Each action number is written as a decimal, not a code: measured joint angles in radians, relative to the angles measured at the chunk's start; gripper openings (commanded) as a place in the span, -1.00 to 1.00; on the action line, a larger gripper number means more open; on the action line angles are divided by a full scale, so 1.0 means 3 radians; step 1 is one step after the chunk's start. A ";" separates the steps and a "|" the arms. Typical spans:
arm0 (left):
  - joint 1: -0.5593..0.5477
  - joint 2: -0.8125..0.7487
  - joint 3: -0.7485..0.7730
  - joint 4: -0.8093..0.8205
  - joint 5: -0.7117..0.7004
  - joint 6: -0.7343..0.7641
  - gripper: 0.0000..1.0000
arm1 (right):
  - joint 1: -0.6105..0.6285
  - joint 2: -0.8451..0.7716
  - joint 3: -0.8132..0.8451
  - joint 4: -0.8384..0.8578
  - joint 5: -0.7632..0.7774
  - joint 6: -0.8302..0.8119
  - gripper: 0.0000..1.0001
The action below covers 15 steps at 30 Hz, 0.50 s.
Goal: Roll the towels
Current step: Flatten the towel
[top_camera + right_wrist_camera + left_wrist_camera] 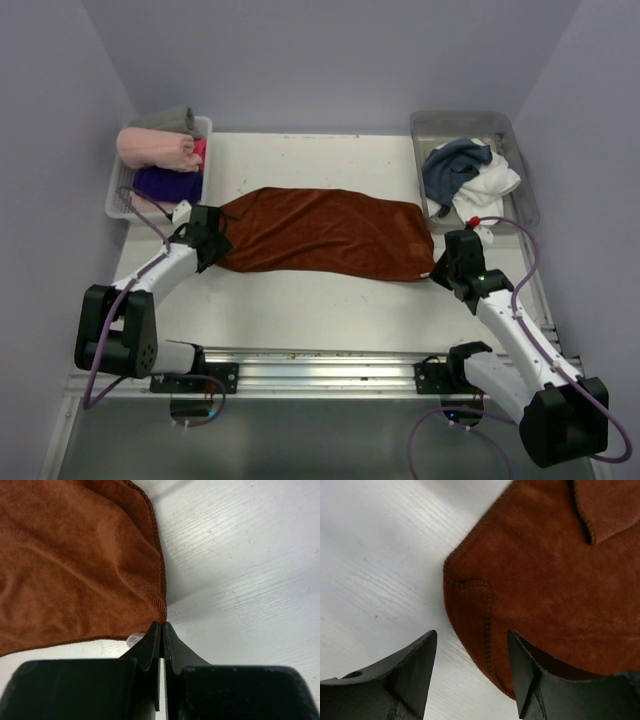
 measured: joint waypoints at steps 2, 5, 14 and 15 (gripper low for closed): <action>-0.0076 0.0037 0.0032 0.0003 -0.0027 0.0029 0.22 | 0.0000 0.0000 0.0000 0.0001 -0.0001 0.0000 -1.00; -0.0135 0.0154 0.0100 -0.0020 -0.0078 0.0057 0.14 | 0.0000 0.0010 0.0000 0.0004 -0.0011 0.0000 -1.00; -0.0182 0.0524 0.0285 -0.0134 -0.0263 0.0081 0.01 | 0.0000 0.0037 -0.0001 0.0013 -0.0062 0.0001 -1.00; -0.0183 0.0529 0.0285 -0.0137 -0.0271 0.0081 0.00 | 0.0000 0.0037 -0.0001 0.0013 -0.0062 0.0001 -1.00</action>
